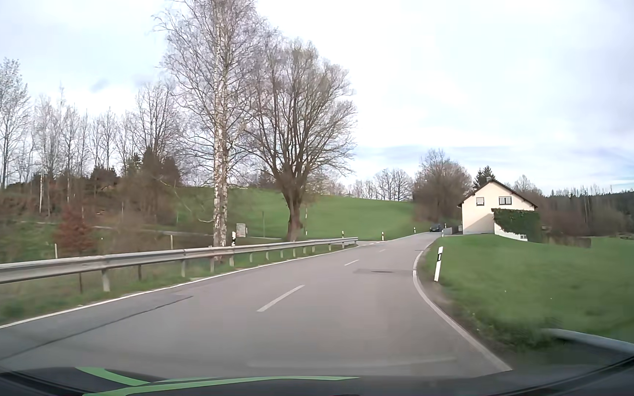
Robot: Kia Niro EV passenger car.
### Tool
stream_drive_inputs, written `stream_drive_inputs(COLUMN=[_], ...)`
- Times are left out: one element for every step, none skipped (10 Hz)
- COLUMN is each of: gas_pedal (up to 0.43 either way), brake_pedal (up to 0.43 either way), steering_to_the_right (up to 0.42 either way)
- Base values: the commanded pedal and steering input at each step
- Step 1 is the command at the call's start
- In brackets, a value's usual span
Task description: Follow the waypoints while adhering to traffic rules and regulations
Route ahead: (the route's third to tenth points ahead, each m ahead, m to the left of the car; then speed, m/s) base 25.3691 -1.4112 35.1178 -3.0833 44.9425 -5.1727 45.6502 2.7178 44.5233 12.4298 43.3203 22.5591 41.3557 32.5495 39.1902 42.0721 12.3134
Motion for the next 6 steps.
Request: stream_drive_inputs(gas_pedal=[0.0, 0.0, 0.0, 0.0, 0.0, 0.0], brake_pedal=[0.0, 0.0, 0.0, 0.024, 0.079, 0.122], steering_to_the_right=[0.06, 0.063, 0.064, 0.065, 0.065, 0.063])
